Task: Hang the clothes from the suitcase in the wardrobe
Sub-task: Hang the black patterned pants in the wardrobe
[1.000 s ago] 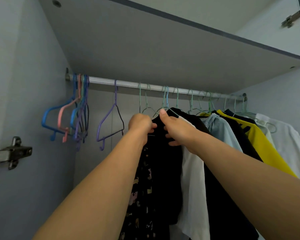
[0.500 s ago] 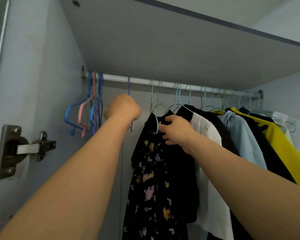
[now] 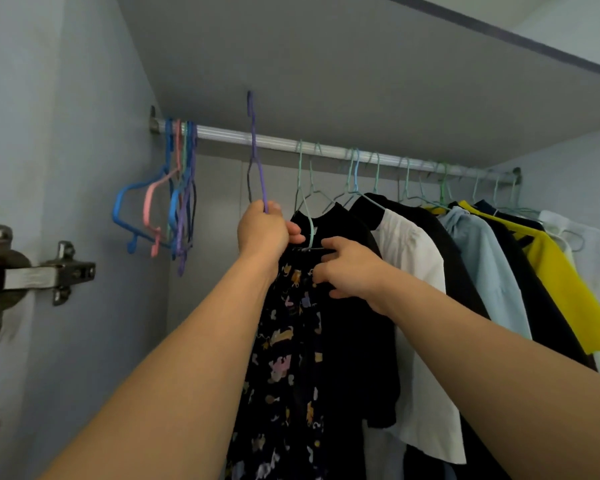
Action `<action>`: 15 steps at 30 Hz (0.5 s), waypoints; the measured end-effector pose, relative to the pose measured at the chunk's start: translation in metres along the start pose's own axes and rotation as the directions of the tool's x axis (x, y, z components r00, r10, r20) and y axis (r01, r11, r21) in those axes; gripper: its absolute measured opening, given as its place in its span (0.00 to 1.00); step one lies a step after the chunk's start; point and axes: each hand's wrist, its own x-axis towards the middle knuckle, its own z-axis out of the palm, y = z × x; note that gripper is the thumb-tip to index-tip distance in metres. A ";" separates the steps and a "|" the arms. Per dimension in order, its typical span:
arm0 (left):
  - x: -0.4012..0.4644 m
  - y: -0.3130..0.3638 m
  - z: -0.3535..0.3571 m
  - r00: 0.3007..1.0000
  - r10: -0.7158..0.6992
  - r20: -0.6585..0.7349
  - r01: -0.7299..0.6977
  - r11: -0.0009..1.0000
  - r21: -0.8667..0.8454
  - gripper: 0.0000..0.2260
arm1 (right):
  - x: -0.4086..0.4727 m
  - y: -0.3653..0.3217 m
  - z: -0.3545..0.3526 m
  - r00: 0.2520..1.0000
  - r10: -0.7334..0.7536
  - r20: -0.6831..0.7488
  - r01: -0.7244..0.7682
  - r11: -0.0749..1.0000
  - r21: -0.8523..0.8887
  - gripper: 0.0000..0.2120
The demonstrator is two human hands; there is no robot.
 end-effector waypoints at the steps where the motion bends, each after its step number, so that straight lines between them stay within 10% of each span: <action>1: -0.005 -0.004 0.004 1.000 0.011 -0.023 -0.011 1.000 -0.013 0.08 | 0.000 0.002 0.000 1.000 -0.005 -0.013 0.005 1.000 -0.002 0.33; 15: -0.137 -0.007 0.084 0.906 0.326 -0.269 -0.263 0.933 0.246 0.14 | -0.087 0.038 -0.082 0.957 -0.016 -0.291 0.034 0.998 0.058 0.12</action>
